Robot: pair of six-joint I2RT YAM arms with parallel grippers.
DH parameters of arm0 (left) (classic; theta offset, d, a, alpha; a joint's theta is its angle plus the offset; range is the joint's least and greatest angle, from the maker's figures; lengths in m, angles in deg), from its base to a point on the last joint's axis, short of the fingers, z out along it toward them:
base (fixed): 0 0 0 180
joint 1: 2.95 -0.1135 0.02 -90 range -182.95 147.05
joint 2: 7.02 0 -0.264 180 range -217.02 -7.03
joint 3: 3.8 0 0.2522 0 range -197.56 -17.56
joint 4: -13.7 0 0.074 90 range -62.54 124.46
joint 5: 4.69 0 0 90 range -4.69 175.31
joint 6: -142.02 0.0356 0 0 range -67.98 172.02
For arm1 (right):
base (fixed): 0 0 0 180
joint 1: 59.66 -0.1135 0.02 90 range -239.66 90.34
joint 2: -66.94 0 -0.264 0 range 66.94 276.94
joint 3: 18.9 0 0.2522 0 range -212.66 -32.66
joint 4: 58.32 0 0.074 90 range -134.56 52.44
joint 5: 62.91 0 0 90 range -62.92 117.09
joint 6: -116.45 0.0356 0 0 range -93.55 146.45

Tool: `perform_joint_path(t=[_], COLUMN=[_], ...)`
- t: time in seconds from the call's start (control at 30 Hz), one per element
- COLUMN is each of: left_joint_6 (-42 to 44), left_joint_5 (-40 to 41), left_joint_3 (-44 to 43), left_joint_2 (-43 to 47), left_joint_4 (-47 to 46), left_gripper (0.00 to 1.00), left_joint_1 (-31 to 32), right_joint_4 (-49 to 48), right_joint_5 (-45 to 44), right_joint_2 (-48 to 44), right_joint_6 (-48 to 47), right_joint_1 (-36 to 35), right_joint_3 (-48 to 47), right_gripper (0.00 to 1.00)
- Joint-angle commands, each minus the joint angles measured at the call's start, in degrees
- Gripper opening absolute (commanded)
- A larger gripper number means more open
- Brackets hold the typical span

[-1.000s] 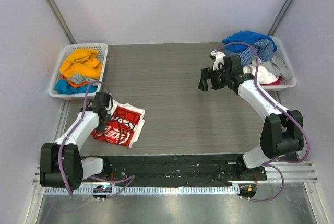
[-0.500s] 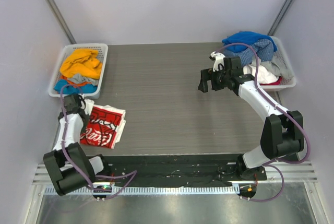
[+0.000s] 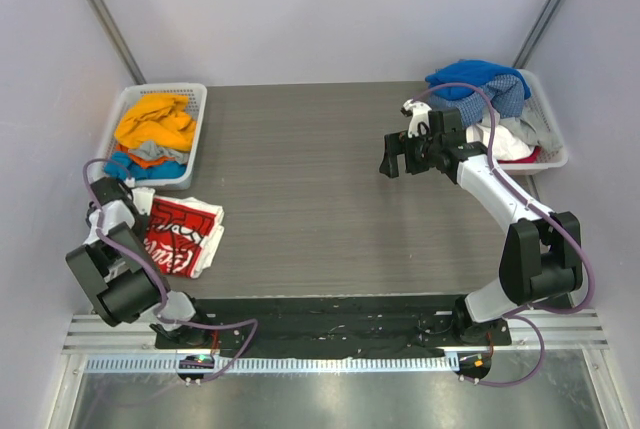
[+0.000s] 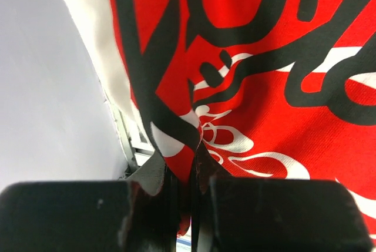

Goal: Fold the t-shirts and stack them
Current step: Put the neatly folded tshirt into the corner of the board with the left arm

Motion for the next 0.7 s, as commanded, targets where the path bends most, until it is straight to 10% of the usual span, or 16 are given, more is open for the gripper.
perform_joint_path(t=[0.0, 0.67], left_joint_6=[3.59, 8.95], left_joint_5=[-0.41, -0.24], left_joint_3=[-2.32, -4.78], left_joint_2=[-1.00, -3.99], left_joint_4=[-3.56, -4.88], left_gripper=[0.00, 0.00], left_joint_1=[-3.88, -11.09], right_joint_4=[-1.41, -1.59], right_joint_5=[0.83, 1.27], right_joint_2=[-1.40, -1.40], right_joint_6=[-0.59, -0.86], right_joint_1=[0.17, 0.08], right_joint_3=[0.00, 0.53], right_gripper=[0.95, 0.95])
